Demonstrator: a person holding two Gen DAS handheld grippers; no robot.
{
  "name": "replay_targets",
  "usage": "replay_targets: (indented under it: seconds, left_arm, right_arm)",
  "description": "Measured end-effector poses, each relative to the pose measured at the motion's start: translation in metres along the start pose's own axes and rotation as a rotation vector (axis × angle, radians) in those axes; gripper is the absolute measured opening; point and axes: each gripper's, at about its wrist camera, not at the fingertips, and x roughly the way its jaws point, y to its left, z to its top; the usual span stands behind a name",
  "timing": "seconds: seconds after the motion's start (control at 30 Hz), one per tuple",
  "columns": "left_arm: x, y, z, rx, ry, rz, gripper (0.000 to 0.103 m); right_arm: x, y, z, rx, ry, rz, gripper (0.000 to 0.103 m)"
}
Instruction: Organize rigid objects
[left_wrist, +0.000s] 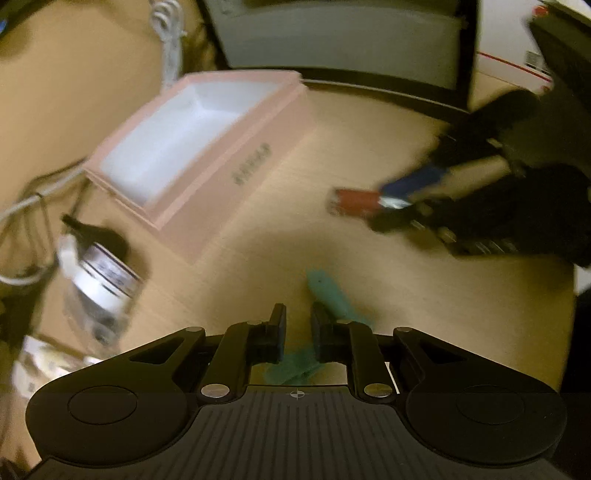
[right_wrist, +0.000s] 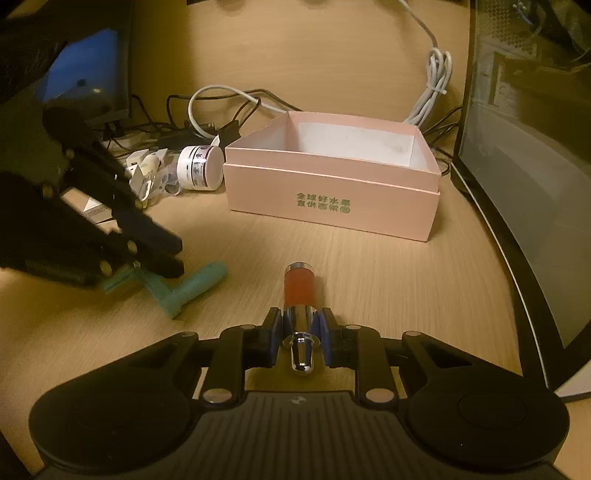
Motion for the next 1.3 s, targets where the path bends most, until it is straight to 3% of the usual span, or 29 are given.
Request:
replay_targets:
  seconds: [0.1, 0.17, 0.23, 0.3, 0.4, 0.53, 0.6, 0.7, 0.77, 0.9, 1.03, 1.13, 1.2, 1.3]
  left_arm:
    - [-0.009, 0.007, -0.007, -0.056, -0.023, -0.044, 0.021]
    - [-0.023, 0.023, -0.011, -0.161, -0.092, -0.058, 0.019]
    - [-0.036, 0.038, -0.017, -0.227, -0.146, -0.125, 0.019]
    - [-0.042, 0.038, -0.021, -0.183, -0.128, -0.184, 0.019]
    - [-0.039, 0.017, -0.024, -0.033, -0.063, -0.170, 0.019]
    - [-0.038, -0.003, -0.028, 0.076, -0.068, -0.156, 0.021]
    - [-0.036, -0.004, -0.026, 0.075, -0.065, -0.135, 0.024]
    - [-0.032, 0.005, -0.023, 0.026, -0.063, -0.018, 0.022]
    - [-0.030, 0.016, -0.025, -0.041, -0.057, 0.051, 0.022]
    - [-0.044, 0.051, -0.033, -0.279, -0.119, 0.070, 0.022]
    - [-0.069, 0.080, -0.057, -0.699, -0.169, 0.134, 0.022]
    - [-0.076, 0.067, -0.074, -0.898, -0.143, 0.016, 0.022]
    - [-0.070, 0.052, -0.076, -0.955, -0.115, -0.085, 0.022]
    - [-0.051, 0.042, -0.075, -0.990, -0.075, -0.094, 0.022]
  right_arm:
    - [0.004, -0.003, 0.005, 0.003, 0.011, 0.009, 0.023]
    - [0.006, -0.003, 0.006, -0.004, 0.008, 0.009, 0.026]
    - [0.006, -0.002, 0.004, -0.013, 0.000, 0.020, 0.031]
    - [0.006, 0.000, 0.002, -0.027, -0.015, 0.024, 0.036]
    - [0.005, 0.001, 0.001, -0.032, -0.024, 0.025, 0.038]
    - [0.006, 0.002, 0.002, -0.040, -0.022, 0.043, 0.046]
    - [0.006, 0.002, 0.002, -0.043, -0.022, 0.046, 0.047]
    - [0.006, 0.002, 0.002, -0.042, -0.023, 0.048, 0.047]
    - [0.006, 0.003, 0.002, -0.041, -0.024, 0.049, 0.048]
    - [0.006, 0.003, 0.002, -0.041, -0.025, 0.050, 0.048]
    - [0.006, 0.002, 0.001, -0.041, -0.025, 0.049, 0.048]
    - [0.005, 0.002, 0.001, -0.038, -0.027, 0.047, 0.048]
    - [0.005, 0.003, 0.001, -0.039, -0.026, 0.043, 0.049]
    - [0.006, 0.005, 0.001, -0.042, -0.025, 0.038, 0.051]
